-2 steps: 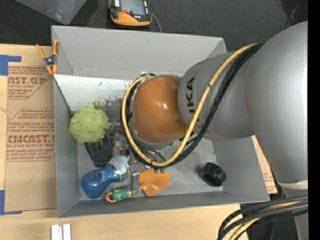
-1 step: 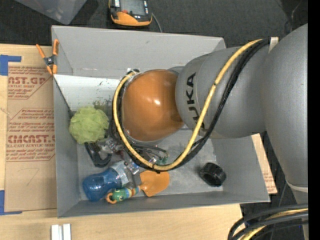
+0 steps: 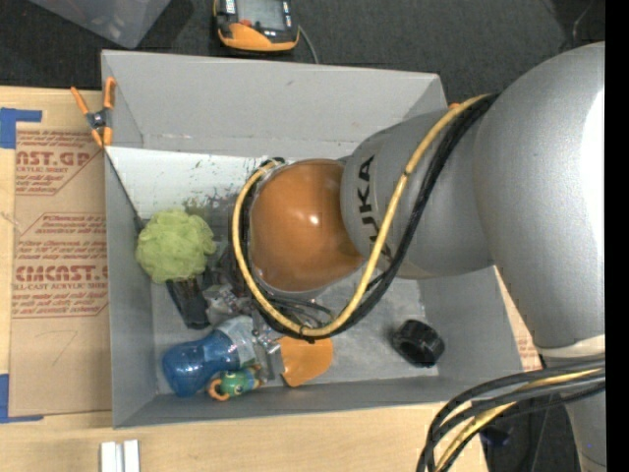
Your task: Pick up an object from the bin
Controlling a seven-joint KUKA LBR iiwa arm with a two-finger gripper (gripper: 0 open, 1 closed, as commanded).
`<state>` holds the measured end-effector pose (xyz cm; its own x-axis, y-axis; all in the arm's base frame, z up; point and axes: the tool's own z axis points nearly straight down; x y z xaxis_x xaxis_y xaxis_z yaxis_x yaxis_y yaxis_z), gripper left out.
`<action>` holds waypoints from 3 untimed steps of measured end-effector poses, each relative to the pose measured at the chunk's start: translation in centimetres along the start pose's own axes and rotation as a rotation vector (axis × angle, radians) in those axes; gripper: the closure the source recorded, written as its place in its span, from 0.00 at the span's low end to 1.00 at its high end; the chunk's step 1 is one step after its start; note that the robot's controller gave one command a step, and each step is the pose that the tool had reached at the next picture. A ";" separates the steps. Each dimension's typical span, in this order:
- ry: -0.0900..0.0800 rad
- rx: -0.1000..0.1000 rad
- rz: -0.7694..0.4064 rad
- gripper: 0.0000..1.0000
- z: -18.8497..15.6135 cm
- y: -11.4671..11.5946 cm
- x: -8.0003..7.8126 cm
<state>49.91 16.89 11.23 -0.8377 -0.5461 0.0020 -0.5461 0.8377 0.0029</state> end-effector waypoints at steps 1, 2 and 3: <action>-0.018 0.008 -0.439 0.00 4.1 4.9 -2.0; -0.004 0.000 -0.123 1.00 3.7 4.1 -2.8; -0.004 0.000 -0.123 1.00 3.7 4.1 -2.8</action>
Offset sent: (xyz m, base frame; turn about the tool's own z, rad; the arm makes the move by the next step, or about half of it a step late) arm -0.0009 0.0472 -0.0423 -0.1243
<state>49.99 21.84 7.52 -0.7643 -0.6449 -0.0021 -0.6449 0.7643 0.0029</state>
